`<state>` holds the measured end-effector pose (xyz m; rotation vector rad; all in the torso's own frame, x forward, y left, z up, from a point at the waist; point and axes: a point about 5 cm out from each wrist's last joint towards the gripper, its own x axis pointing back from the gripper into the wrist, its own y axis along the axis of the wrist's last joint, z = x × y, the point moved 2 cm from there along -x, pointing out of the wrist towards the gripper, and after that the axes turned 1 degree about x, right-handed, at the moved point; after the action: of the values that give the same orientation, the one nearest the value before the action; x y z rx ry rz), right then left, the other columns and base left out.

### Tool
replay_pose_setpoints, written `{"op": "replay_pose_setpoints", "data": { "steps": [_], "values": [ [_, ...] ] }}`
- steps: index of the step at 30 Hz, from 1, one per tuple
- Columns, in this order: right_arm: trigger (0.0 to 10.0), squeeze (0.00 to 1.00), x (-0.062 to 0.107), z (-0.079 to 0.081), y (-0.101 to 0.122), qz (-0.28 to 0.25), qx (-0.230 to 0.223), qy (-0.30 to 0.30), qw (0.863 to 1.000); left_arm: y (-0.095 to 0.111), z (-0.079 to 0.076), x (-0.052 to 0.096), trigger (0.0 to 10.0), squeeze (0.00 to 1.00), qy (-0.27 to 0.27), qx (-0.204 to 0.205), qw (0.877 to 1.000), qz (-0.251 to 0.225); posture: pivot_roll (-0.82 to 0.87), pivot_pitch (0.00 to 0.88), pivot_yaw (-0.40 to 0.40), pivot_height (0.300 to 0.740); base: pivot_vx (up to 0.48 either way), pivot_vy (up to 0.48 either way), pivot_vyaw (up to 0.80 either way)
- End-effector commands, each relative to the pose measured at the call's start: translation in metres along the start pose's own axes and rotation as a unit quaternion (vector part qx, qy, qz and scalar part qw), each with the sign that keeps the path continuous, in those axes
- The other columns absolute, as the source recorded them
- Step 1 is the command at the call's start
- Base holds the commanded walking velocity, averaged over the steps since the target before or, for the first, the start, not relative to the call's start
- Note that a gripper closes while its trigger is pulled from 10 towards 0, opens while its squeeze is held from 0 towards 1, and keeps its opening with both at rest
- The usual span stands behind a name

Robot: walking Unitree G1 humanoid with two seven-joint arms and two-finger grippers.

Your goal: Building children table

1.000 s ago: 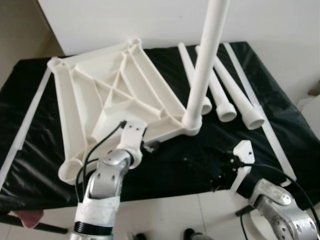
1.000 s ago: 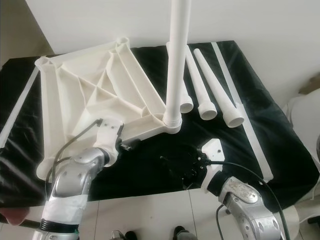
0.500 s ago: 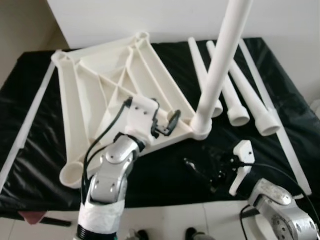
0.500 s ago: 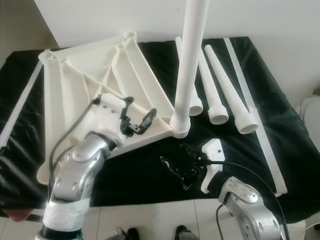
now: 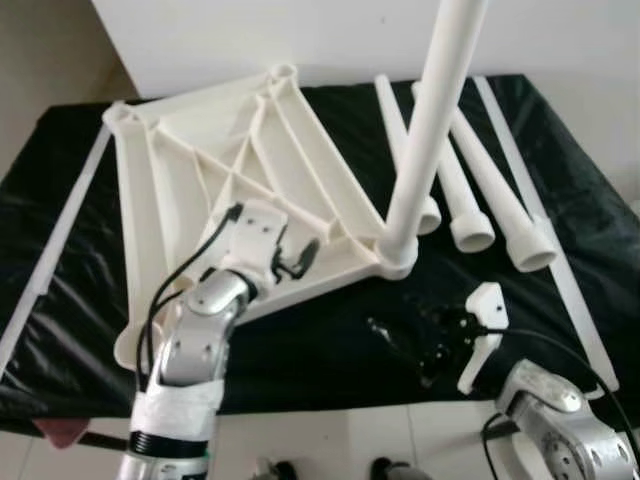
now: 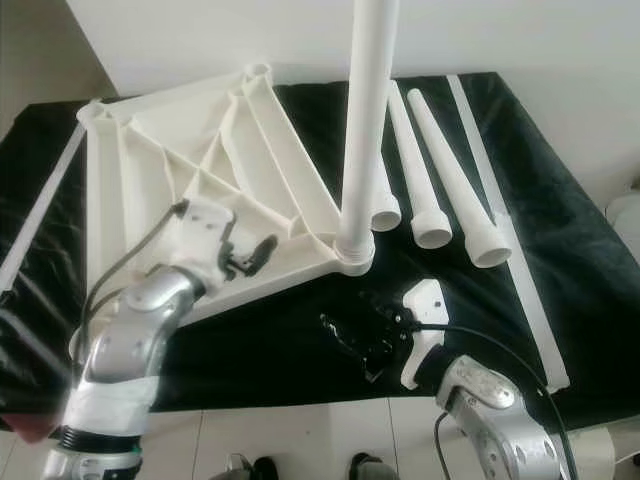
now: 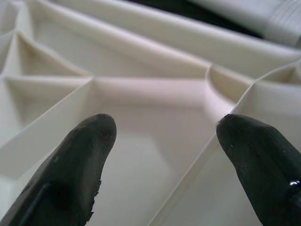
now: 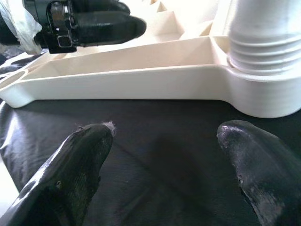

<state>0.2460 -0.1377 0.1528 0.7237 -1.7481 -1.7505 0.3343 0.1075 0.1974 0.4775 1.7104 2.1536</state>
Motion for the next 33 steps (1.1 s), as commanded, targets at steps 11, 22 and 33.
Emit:
{"op": "replay_pose_setpoints", "data": {
  "steps": [11, 22, 33],
  "values": [
    [10.0, 0.0, 0.0, 0.003, -0.002, 0.0, -0.005, 0.004, 1.0, -0.022, -0.004, 0.033, 10.0, 0.0, -0.181, -0.118, 0.975, 0.054, -0.14, 0.173, 0.076, 0.74, 0.0, 0.0, 0.0],
    [10.0, 0.0, -0.003, 0.004, -0.002, -0.01, -0.009, -0.013, 1.0, -0.013, 0.072, 0.006, 10.0, 0.0, -0.008, -0.07, 0.996, 0.046, -0.15, 0.166, 0.101, 0.74, 0.0, 0.0, 0.0],
    [10.0, 0.0, -0.006, 0.001, -0.005, -0.013, -0.012, -0.024, 1.0, -0.031, 0.062, -0.014, 10.0, 0.0, -0.041, 0.032, 0.995, 0.086, -0.15, 0.147, 0.1, 0.74, 0.0, 0.0, 0.0]
  ]
}}
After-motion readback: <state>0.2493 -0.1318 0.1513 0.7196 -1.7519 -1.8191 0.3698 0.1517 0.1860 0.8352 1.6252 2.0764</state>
